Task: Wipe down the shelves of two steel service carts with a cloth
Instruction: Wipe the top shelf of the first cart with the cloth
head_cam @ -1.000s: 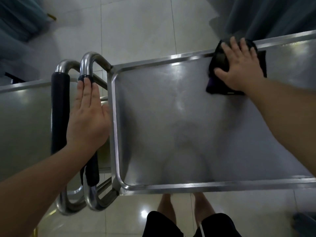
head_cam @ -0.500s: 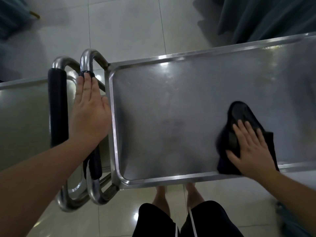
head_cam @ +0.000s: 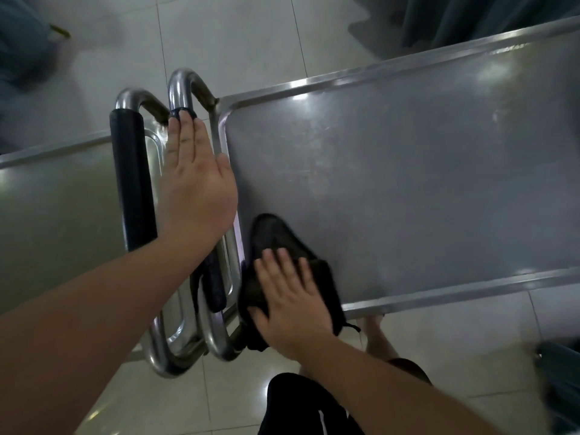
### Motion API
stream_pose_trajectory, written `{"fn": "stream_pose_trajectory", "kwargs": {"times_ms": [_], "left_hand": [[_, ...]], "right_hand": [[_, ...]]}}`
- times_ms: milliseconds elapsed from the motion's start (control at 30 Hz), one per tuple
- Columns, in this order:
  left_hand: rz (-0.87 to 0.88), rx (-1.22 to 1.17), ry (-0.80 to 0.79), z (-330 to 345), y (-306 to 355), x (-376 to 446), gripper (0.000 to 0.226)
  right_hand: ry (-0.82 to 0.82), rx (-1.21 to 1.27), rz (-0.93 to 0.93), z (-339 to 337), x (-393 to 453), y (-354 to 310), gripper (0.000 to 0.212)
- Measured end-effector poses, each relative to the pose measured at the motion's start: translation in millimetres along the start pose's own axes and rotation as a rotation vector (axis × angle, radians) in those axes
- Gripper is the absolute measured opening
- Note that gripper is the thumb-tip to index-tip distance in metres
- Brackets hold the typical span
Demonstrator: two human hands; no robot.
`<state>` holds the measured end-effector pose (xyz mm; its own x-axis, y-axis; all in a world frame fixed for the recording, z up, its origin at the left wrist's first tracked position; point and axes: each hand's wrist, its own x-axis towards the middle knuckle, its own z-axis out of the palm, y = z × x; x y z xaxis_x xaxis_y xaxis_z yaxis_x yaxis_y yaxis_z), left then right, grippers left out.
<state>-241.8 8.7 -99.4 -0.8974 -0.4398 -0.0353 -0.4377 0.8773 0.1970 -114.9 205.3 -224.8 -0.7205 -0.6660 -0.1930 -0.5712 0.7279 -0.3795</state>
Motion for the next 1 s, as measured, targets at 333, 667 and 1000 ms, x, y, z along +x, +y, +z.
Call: {"fn": "stream_pose_trajectory", "kwargs": {"times_ms": [333,667,1000], "left_hand": [[0.044,-0.031,-0.005,-1.6,-1.3,-2.0,0.066],[0.038,-0.027,-0.010,-2.4,0.8,-2.2,0.069],[0.035,0.018,0.005,-1.5,1.5,-2.6,0.070]], "right_hand": [[-0.014,-0.076,-0.215,-42.5,10.0,91.3,0.074],[0.248,-0.025,0.766,-117.8,54.4,244.2,0.089],[0.182,0.109,0.522,-38.9,132.0,-8.2,0.090]]}}
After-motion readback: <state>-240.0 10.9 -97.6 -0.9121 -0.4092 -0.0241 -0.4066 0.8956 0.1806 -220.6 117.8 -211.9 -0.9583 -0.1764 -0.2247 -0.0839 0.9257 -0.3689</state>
